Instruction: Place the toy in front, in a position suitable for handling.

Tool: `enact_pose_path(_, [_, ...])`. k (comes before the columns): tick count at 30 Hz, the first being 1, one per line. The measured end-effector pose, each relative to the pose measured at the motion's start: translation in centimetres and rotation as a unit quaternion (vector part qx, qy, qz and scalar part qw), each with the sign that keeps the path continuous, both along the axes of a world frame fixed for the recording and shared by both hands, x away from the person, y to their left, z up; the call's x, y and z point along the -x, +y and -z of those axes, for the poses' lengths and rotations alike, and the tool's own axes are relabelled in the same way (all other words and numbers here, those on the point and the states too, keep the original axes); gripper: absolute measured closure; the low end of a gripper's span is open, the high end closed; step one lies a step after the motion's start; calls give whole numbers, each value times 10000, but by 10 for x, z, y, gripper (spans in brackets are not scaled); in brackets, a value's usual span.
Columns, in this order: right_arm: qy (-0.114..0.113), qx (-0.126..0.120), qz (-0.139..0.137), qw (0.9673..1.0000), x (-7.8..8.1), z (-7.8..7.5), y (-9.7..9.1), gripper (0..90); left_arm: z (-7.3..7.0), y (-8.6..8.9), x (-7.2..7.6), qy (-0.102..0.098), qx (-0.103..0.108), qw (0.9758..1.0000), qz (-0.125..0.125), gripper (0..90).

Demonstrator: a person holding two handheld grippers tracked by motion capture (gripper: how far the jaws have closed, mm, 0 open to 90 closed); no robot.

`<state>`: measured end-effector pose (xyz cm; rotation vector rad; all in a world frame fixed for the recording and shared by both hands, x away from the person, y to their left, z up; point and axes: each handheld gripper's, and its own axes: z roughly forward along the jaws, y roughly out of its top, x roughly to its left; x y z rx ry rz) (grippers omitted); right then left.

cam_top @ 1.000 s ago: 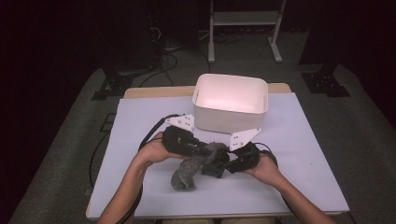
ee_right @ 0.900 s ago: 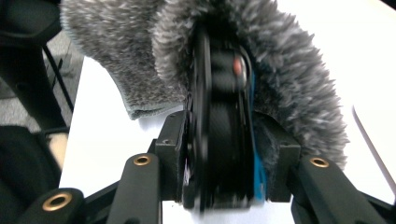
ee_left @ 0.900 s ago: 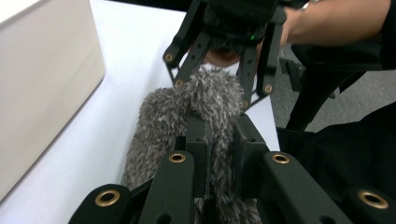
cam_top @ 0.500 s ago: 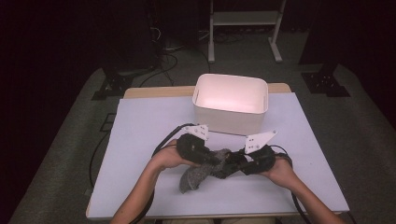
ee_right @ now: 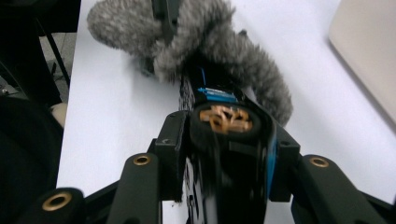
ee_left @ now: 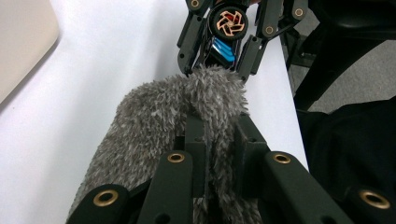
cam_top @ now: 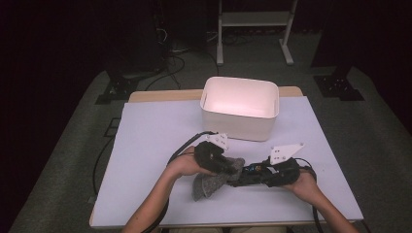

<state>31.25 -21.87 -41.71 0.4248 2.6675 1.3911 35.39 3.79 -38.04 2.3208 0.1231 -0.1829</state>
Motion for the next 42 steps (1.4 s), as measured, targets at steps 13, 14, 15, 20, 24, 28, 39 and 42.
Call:
enact_pose_path(13, [183,340,53,9992,4,19,-14,564,1,-11,1,-77,-177,9998,84,786])
enact_pose_path(14, [185,350,34,9992,3,18,-14,556,1,-10,1,-73,-181,9998,89,786])
enact_pose_path(15, [182,374,26,9991,3,19,-13,515,1,-10,1,-88,-187,9997,102,786])
enact_pose_path(20, [180,829,-60,9964,2,25,-2,521,0,-7,2,-77,-190,9997,90,785])
enact_pose_path(24, [110,934,-249,9953,1,24,3,557,-3,1,3,-60,-91,9999,59,786])
enact_pose_path(28, [49,918,-343,9952,-4,23,15,558,-8,8,3,-97,-60,9999,11,786])
enact_pose_path(39, [130,691,-688,9952,-18,26,65,557,-9,27,8,-188,-214,9996,-87,786])
enact_pose_path(42, [248,611,-636,9958,-19,26,60,547,-2,28,9,-170,-293,9993,-136,779])
